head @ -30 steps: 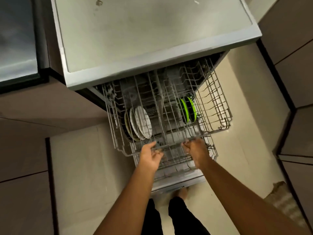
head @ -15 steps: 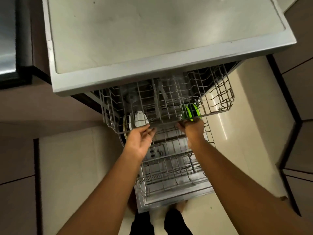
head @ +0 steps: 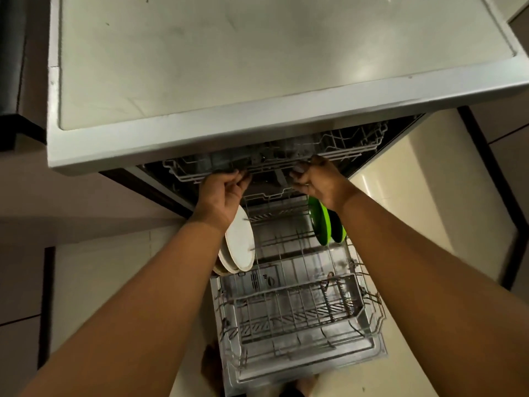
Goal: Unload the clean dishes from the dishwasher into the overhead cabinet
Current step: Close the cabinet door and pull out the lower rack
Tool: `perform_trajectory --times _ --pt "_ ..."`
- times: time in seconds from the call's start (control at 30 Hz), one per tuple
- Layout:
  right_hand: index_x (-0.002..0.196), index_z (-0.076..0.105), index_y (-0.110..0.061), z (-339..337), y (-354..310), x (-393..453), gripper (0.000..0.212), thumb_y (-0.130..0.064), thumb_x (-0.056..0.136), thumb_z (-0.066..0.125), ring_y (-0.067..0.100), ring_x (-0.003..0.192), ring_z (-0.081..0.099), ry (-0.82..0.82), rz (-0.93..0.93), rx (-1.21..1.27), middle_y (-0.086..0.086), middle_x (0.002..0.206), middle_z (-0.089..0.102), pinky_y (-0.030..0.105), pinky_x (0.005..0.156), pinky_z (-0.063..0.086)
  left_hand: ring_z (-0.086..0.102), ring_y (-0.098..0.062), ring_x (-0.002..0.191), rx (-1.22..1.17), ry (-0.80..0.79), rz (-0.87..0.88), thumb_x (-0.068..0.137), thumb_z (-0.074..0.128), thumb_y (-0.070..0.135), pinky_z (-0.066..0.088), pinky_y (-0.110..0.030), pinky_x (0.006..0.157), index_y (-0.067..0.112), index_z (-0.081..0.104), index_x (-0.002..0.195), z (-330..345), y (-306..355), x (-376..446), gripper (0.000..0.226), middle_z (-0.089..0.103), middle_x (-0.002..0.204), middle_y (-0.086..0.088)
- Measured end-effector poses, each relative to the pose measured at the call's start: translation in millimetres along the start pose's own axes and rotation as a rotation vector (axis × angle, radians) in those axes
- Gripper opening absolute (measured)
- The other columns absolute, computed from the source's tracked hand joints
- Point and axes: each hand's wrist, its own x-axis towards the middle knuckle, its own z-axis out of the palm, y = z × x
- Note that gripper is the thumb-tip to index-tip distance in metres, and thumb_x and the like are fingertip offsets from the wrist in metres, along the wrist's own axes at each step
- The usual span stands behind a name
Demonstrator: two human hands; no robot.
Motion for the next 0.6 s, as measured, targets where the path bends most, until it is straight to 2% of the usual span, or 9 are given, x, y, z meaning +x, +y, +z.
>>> perform_trajectory --times 0.1,0.17,0.27,0.33,0.4,0.43,0.47,0.5,0.6 --pt "0.146 0.035 -0.014 1.5 -6.1 4.7 0.072 0.026 0.087 0.038 0.031 0.122 0.059 -0.099 -0.006 -0.040 0.011 0.146 0.047 0.042 0.090 0.056 0.064 -0.028 0.096 0.016 -0.007 0.023 0.092 0.041 -0.014 0.048 -0.045 0.100 -0.001 0.057 0.092 3.7 -2.4 11.6 0.021 0.061 0.097 -0.019" --pt "0.148 0.031 -0.020 6.3 -5.5 -4.8 0.074 0.025 0.089 0.036 0.032 0.122 0.060 -0.116 -0.010 -0.031 0.009 0.149 0.046 0.044 0.097 0.054 0.061 -0.029 0.107 0.031 -0.022 0.025 0.092 0.039 -0.014 0.048 -0.046 0.099 0.000 0.056 0.097 1.1 -3.9 13.9 0.023 0.060 0.105 -0.018" --pt "0.155 0.018 -0.023 5.2 9.7 -18.2 0.076 0.020 0.095 0.036 0.034 0.120 0.062 -0.074 -0.071 0.120 0.017 0.141 0.055 0.049 0.102 0.050 0.054 -0.031 0.125 0.100 -0.083 0.019 0.093 0.039 -0.012 0.053 -0.045 0.090 0.007 0.053 0.092 -9.7 -5.7 10.4 0.024 0.059 0.108 -0.015" --pt "0.154 0.023 -0.026 -3.6 21.2 -25.7 0.076 0.018 0.094 0.038 0.034 0.113 0.065 -0.004 -0.095 0.181 0.018 0.133 0.061 0.049 0.098 0.053 0.053 -0.029 0.128 0.216 -0.057 0.013 0.094 0.049 -0.004 0.054 -0.044 0.089 0.011 0.055 0.102 -20.7 -8.0 4.5 0.019 0.061 0.118 -0.011" --pt "0.136 0.048 -0.023 -12.6 35.3 -32.0 0.056 0.014 0.094 0.042 0.034 0.109 0.066 0.076 -0.126 0.089 0.021 0.127 0.064 0.050 0.096 0.054 0.055 -0.023 0.125 0.412 -0.038 0.036 0.093 0.059 0.010 0.051 -0.044 0.095 0.022 0.052 0.128 -32.2 -13.5 -6.4 0.038 0.060 0.131 -0.003" --pt "0.127 0.053 -0.025 -16.2 45.9 -33.7 0.048 0.010 0.095 0.046 0.034 0.108 0.066 0.108 -0.131 0.009 0.021 0.126 0.064 0.050 0.095 0.054 0.056 -0.019 0.123 0.524 -0.026 0.065 0.092 0.062 0.016 0.050 -0.043 0.097 0.028 0.049 0.136 -37.9 -18.0 -14.2 0.048 0.059 0.134 0.000" --pt "0.127 0.054 -0.026 -19.0 58.8 -35.2 0.044 0.004 0.095 0.051 0.033 0.110 0.065 0.125 -0.129 -0.076 0.019 0.126 0.064 0.049 0.095 0.054 0.056 -0.015 0.122 0.620 -0.007 0.103 0.091 0.065 0.020 0.050 -0.043 0.098 0.032 0.047 0.139 -43.8 -23.9 -23.9 0.053 0.059 0.134 0.003" --pt "0.135 0.051 -0.026 -20.3 70.5 -37.3 0.047 -0.004 0.094 0.057 0.030 0.114 0.063 0.128 -0.127 -0.160 0.013 0.128 0.064 0.048 0.096 0.053 0.055 -0.013 0.122 0.697 0.019 0.137 0.090 0.066 0.022 0.049 -0.042 0.099 0.033 0.047 0.140 -48.1 -30.4 -34.2 0.055 0.059 0.133 0.004" --pt "0.150 0.039 -0.027 -18.4 104.0 -46.7 0.069 -0.033 0.089 0.071 0.022 0.126 0.055 0.115 -0.144 -0.407 0.002 0.135 0.060 0.045 0.108 0.044 0.049 -0.016 0.129 0.852 0.061 0.145 0.090 0.067 0.025 0.044 -0.041 0.106 0.029 0.044 0.143 -67.9 -53.5 -59.2 0.058 0.054 0.139 0.000"
